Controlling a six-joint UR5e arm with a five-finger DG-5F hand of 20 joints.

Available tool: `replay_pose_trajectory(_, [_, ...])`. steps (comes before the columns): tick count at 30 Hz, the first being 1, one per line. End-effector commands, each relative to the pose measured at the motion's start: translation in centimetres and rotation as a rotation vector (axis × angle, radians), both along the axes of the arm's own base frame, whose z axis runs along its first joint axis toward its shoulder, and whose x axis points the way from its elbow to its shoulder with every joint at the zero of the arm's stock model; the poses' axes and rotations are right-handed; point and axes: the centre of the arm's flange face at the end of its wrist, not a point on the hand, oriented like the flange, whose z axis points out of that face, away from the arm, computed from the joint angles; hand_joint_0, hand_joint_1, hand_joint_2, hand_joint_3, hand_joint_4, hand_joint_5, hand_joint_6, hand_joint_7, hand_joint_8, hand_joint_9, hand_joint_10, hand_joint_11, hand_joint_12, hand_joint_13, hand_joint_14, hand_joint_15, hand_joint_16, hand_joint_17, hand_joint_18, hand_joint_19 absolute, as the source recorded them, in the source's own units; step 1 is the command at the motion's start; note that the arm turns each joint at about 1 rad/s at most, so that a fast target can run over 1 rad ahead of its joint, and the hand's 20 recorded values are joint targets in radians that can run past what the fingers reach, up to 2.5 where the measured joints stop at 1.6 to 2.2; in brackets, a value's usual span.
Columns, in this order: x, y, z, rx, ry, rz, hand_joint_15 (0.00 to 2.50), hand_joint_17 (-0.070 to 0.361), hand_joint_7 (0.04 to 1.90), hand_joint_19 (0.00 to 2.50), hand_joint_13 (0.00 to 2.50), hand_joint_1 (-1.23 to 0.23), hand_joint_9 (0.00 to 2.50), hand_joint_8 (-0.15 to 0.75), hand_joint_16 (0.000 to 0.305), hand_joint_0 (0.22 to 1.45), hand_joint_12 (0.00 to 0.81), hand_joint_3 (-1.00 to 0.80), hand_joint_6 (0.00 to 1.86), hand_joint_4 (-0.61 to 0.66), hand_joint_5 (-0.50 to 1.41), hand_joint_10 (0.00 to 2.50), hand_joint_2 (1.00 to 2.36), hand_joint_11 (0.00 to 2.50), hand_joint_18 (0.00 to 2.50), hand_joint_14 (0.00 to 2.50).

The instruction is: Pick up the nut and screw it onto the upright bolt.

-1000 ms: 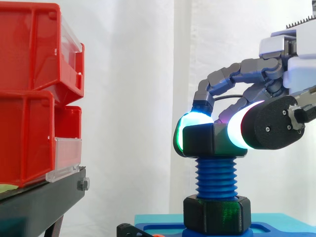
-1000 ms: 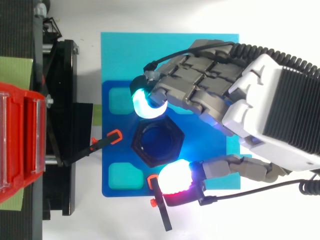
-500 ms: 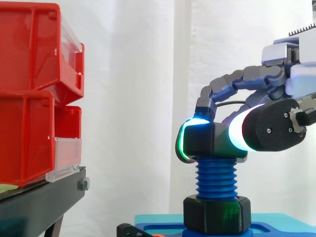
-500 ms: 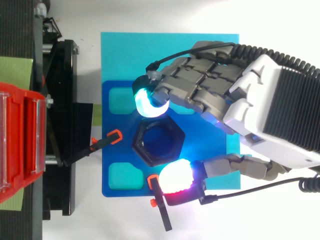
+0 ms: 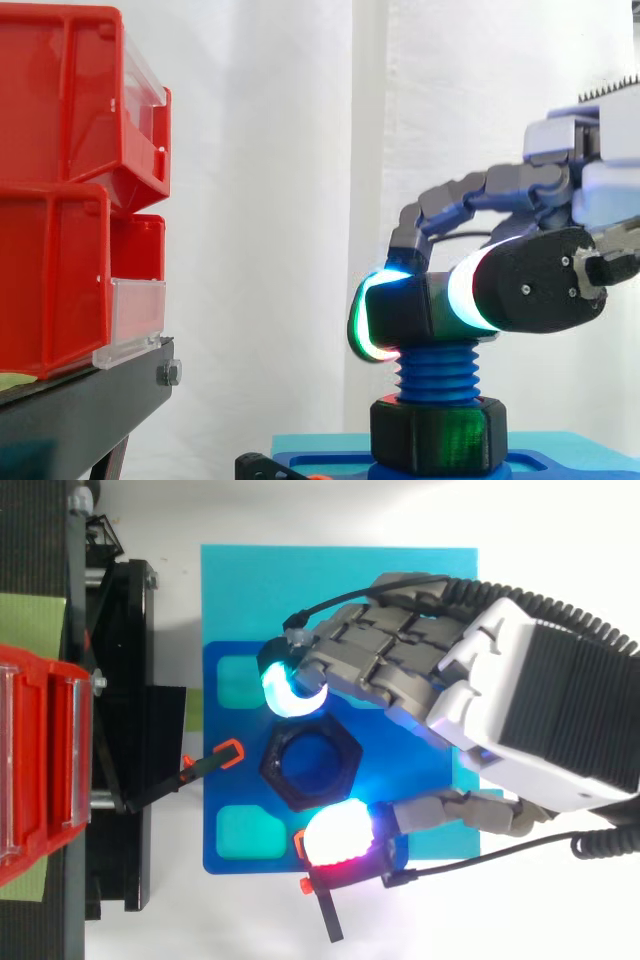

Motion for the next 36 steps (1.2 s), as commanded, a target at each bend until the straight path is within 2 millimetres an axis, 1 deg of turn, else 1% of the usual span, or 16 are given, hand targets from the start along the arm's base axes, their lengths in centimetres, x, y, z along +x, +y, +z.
replay_pose_trajectory(1, [0.2, 0.0, -0.7, 0.020, -0.004, 0.009, 0.19, 0.107, 1.12, 0.25, 0.74, -0.63, 0.71, 0.352, 0.047, 0.56, 0.384, -0.50, 0.50, 0.29, -0.13, 0.01, 1.00, 0.19, 0.60, 0.01])
replay_pose_trajectory(9, [0.3, -0.3, -0.7, 0.019, -0.003, 0.015, 0.20, 0.107, 1.12, 0.25, 0.74, -0.63, 0.71, 0.354, 0.047, 0.56, 0.384, -0.50, 0.50, 0.29, -0.13, 0.01, 1.00, 0.19, 0.60, 0.01])
replay_pose_trajectory(14, [0.4, -0.3, -0.3, 0.020, -0.006, 0.017, 0.20, 0.107, 1.12, 0.25, 0.74, -0.63, 0.71, 0.356, 0.048, 0.56, 0.386, -0.50, 0.50, 0.29, -0.13, 0.01, 1.00, 0.18, 0.60, 0.01])
replay_pose_trajectory(18, [0.8, -0.2, 0.8, 0.015, 0.009, 0.026, 0.19, 0.110, 1.11, 0.25, 0.73, -0.63, 0.71, 0.361, 0.049, 0.54, 0.389, -0.50, 0.50, 0.29, -0.14, 0.01, 1.00, 0.17, 0.60, 0.01])
replay_pose_trajectory(19, [0.9, -0.1, 1.2, 0.012, 0.019, 0.029, 0.20, 0.114, 1.09, 0.25, 0.72, -0.61, 0.71, 0.370, 0.051, 0.52, 0.398, -0.50, 0.50, 0.30, -0.14, 0.01, 1.00, 0.18, 0.60, 0.01])
replay_pose_trajectory(20, [0.9, -0.1, 1.2, 0.012, 0.019, 0.029, 0.19, 0.118, 1.08, 0.25, 0.72, -0.59, 0.70, 0.378, 0.052, 0.50, 0.405, -0.50, 0.50, 0.30, -0.14, 0.01, 1.00, 0.17, 0.61, 0.01])
replay_pose_trajectory(21, [1.0, -0.2, 1.8, 0.008, 0.034, 0.029, 0.19, 0.123, 1.07, 0.24, 0.72, -0.57, 0.70, 0.386, 0.055, 0.48, 0.416, -0.50, 0.50, 0.31, -0.14, 0.01, 1.00, 0.17, 0.62, 0.01])
replay_pose_trajectory(24, [1.0, -0.2, 2.4, 0.000, 0.060, 0.030, 0.19, 0.133, 1.01, 0.24, 0.72, -0.52, 0.70, 0.400, 0.059, 0.44, 0.438, -0.50, 0.50, 0.32, -0.15, 0.00, 1.00, 0.14, 0.64, 0.01])
replay_pose_trajectory(29, [0.9, -0.2, 2.3, -0.003, 0.071, 0.030, 0.18, 0.146, 0.93, 0.26, 0.72, -0.47, 0.70, 0.405, 0.065, 0.40, 0.456, -0.50, 0.50, 0.32, -0.15, 0.01, 1.00, 0.12, 0.67, 0.01])
replay_pose_trajectory(36, [0.9, -0.3, 2.3, -0.003, 0.072, 0.028, 0.18, 0.150, 0.89, 0.26, 0.71, -0.48, 0.68, 0.402, 0.067, 0.39, 0.466, -0.50, 0.50, 0.31, -0.16, 0.00, 1.00, 0.12, 0.68, 0.01])
